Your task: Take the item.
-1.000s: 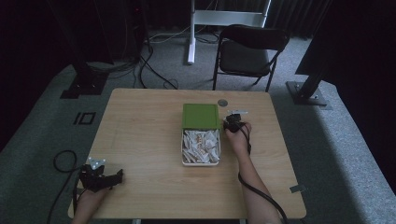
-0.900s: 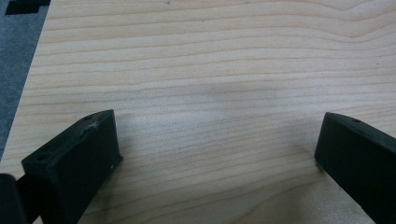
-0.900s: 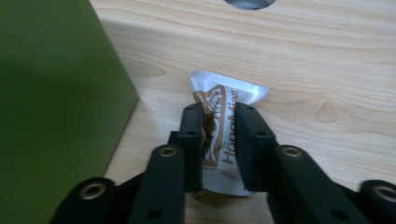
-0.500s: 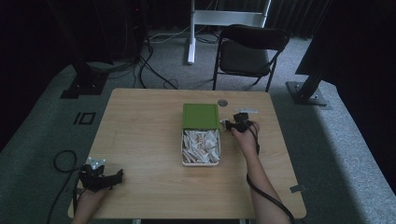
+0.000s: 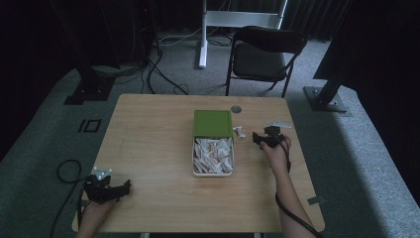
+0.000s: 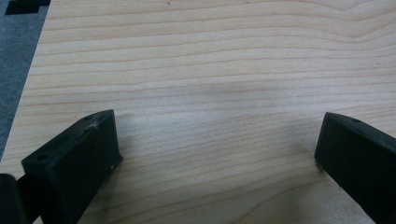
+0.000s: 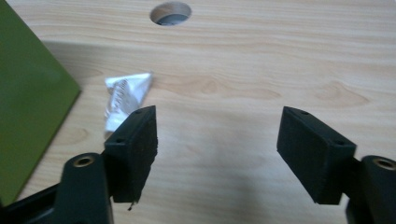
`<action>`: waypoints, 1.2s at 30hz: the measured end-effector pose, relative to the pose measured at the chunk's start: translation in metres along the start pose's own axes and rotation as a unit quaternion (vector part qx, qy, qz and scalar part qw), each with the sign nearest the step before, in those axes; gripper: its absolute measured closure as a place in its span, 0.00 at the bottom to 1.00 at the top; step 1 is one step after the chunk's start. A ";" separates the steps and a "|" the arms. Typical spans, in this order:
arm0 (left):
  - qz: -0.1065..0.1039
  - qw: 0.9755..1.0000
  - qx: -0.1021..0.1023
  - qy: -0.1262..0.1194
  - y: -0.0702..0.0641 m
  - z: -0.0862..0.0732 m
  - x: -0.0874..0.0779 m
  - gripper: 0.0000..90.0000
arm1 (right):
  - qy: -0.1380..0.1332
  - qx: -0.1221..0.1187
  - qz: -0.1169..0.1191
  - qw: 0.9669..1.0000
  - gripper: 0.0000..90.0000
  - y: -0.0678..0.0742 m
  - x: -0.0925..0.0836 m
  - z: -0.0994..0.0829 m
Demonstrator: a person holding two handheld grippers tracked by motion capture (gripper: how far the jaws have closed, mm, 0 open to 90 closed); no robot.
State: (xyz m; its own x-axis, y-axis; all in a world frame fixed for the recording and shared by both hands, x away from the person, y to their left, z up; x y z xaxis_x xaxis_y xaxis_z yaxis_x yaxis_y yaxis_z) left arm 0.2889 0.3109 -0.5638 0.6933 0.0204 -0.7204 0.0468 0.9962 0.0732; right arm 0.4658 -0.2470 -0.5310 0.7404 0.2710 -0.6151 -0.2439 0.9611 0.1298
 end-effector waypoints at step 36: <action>0.000 1.000 0.000 0.000 0.000 0.000 0.000 0.01 | 0.012 0.017 -0.031 0.999 0.20 -0.026 -0.072 -0.090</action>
Point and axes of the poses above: each handheld gripper's, and its own axes: x roughly forward along the jaws, z roughly out of its top, y roughly to its left, the point moved 2 cm from there along x, roughly forward along the jaws, and after that the axes turned 5 degrees about z, right-handed, at the moved point
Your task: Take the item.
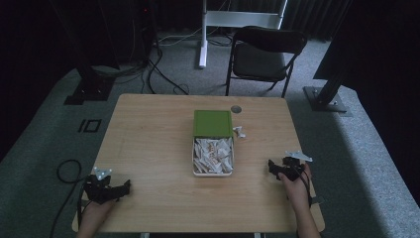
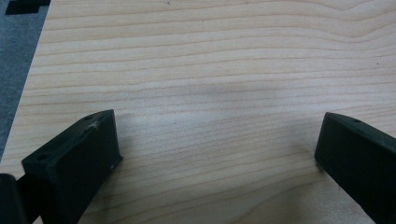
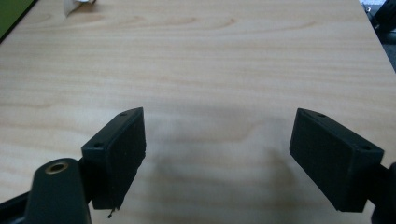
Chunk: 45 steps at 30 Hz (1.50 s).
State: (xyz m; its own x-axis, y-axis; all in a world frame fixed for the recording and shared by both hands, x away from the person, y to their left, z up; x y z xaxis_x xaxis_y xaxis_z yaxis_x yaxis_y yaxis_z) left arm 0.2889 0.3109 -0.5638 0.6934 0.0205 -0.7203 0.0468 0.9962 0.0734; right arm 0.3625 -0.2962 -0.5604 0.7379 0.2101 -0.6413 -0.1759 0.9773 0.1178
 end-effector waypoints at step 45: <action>0.000 1.000 0.001 0.000 0.000 0.000 0.000 0.01 | 0.031 -0.057 0.031 0.997 0.12 0.004 -0.049 -0.053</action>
Point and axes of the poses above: each handheld gripper's, and its own axes: x roughly forward along the jaws, z roughly out of its top, y roughly to its left, the point moved 2 cm from there along x, roughly forward along the jaws, and after that the axes turned 5 degrees about z, right-handed, at the moved point
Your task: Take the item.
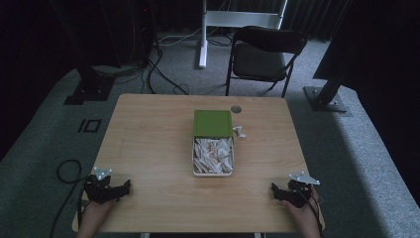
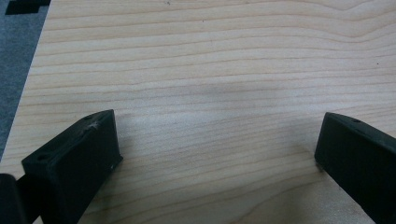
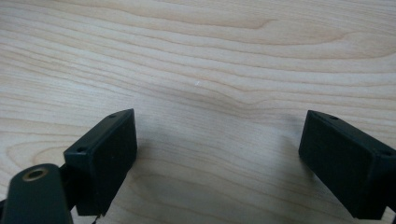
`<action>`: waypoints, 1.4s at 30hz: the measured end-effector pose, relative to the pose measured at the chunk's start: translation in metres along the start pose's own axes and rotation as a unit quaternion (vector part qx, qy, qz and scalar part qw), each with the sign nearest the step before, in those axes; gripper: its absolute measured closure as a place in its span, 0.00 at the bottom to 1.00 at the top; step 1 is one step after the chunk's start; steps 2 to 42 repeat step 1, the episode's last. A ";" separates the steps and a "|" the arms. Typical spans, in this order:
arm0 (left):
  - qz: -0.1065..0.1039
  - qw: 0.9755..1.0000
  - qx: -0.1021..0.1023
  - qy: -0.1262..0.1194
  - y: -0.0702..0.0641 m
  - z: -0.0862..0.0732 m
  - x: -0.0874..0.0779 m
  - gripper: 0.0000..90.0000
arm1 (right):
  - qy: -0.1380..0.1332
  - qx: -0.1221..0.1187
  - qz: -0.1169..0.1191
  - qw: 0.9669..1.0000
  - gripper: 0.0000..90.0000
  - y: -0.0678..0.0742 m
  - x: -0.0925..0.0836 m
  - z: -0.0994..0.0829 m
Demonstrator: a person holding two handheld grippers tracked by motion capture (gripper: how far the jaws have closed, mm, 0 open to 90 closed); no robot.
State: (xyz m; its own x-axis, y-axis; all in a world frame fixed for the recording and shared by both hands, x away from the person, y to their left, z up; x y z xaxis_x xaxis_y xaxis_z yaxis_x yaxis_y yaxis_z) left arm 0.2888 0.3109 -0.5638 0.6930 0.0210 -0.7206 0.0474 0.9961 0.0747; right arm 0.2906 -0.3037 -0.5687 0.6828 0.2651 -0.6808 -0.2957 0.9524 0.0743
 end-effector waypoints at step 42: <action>0.000 1.000 0.000 0.000 0.000 0.000 0.000 0.01 | 0.000 0.000 0.000 1.000 0.12 0.000 0.000 0.000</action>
Point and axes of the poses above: each handheld gripper's, and its own axes: x roughly forward along the jaws, z roughly out of its top, y roughly to its left, the point moved 2 cm from there along x, roughly forward along the jaws, and after that the axes turned 5 degrees about z, right-handed, at the moved point
